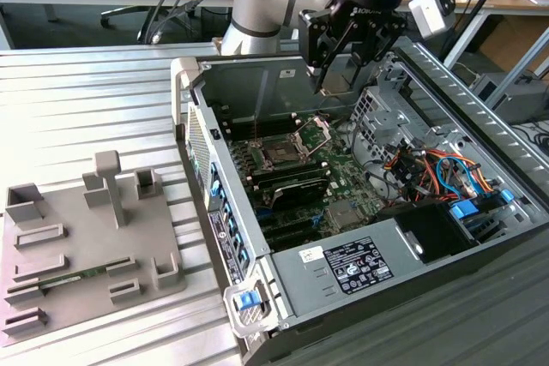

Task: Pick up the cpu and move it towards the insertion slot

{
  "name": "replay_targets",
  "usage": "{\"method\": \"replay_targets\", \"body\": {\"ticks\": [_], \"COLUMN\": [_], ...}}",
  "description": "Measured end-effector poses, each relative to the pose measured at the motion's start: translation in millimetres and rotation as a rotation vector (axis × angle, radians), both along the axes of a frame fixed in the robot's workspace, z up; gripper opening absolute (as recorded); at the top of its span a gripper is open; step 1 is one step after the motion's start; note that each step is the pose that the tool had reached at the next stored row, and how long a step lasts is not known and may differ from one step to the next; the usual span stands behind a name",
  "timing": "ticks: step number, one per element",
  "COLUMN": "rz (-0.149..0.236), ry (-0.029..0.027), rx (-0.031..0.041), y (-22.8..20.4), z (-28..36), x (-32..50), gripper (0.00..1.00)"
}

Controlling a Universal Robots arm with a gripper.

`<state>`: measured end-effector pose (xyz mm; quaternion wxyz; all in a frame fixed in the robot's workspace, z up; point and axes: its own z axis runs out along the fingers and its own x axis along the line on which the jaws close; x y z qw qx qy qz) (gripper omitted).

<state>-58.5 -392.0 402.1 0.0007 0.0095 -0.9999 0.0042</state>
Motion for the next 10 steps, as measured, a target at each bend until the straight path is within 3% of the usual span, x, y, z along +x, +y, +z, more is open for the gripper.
{"method": "replay_targets", "body": {"ticks": [10], "rz": [0.000], "ry": [0.0000], "rx": [-0.0039], "y": [6.2], "z": [-3.2], "x": [9.1], "gripper": [0.55]}}
